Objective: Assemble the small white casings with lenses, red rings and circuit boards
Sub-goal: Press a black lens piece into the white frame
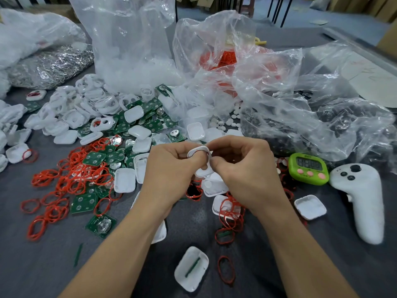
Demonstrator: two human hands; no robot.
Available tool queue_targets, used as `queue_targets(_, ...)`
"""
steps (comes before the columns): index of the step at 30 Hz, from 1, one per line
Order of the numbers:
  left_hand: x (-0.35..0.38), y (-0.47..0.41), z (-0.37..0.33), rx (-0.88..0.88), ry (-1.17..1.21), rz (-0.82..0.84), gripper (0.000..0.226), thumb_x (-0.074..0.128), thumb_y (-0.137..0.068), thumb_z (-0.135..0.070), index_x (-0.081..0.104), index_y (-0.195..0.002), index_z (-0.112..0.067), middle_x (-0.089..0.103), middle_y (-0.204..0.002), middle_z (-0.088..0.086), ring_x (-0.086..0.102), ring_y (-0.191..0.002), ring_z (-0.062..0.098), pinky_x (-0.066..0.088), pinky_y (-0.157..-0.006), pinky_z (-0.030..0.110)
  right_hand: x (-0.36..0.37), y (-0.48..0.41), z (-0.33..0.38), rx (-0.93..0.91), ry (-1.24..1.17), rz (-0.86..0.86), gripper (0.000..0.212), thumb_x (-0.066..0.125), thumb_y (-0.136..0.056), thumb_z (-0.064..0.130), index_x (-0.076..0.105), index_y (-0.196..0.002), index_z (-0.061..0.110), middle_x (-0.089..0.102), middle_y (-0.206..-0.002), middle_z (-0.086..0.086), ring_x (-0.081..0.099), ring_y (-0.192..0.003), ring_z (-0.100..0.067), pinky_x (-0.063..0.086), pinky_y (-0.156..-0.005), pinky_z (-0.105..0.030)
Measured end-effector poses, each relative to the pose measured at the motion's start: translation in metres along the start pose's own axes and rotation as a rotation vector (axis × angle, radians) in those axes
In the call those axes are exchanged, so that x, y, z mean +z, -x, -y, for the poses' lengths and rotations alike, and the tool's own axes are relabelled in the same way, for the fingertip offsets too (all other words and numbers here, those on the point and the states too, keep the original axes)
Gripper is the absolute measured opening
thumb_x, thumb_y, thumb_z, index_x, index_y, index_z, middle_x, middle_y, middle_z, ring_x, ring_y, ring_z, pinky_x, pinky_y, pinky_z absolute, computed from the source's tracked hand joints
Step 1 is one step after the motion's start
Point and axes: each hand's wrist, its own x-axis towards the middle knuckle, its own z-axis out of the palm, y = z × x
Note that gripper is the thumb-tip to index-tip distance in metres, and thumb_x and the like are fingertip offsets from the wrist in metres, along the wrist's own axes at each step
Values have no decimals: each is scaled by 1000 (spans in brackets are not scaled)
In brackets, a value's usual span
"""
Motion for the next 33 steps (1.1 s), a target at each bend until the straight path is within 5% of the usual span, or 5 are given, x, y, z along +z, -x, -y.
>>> queue_targets(4, -3, -1, -3, -53, 133, 89, 15, 75, -89, -7, 84, -86, -19, 78, -77, 10, 73, -65, 15, 59, -58, 26, -4, -4, -3, 89, -82, -25, 20, 73, -75, 6, 81, -84, 22, 79, -77, 3, 76, -76, -17, 61, -73, -34)
queue_targets(13, -4, -1, -5, -67, 161, 86, 12, 79, -84, -5, 84, -82, -16, 78, -74, 12, 73, -61, 17, 57, -53, 24, -5, -6, -7, 136, -170, 40, 23, 69, -70, 1, 80, -83, 17, 78, -76, -3, 71, -69, -12, 52, -63, -21)
queue_targets(18, -6, -2, -1, 8, -17, 23, 14, 86, -80, -16, 84, -80, -31, 79, -74, 3, 71, -61, 14, 56, -53, 23, -5, -6, -8, 150, -100, -5, 21, 70, -70, 8, 81, -80, 23, 77, -73, 2, 70, -66, -9, 52, -65, -25)
queue_targets(23, -9, -3, -2, -45, 57, 134, 8, 81, -87, -17, 85, -92, -21, 80, -82, 7, 67, -62, 8, 57, -59, 21, -6, -7, -8, 177, -107, -65, 16, 71, -68, 15, 80, -79, 22, 77, -71, 3, 69, -64, -8, 53, -65, -26)
queue_targets(33, -4, -3, 2, -93, 55, 43, 7, 82, -85, -16, 85, -83, -23, 79, -77, 9, 65, -65, 23, 60, -64, 33, -6, -6, -9, 116, -77, -7, 17, 69, -71, 5, 78, -78, 18, 76, -72, -2, 70, -66, -13, 57, -65, -29)
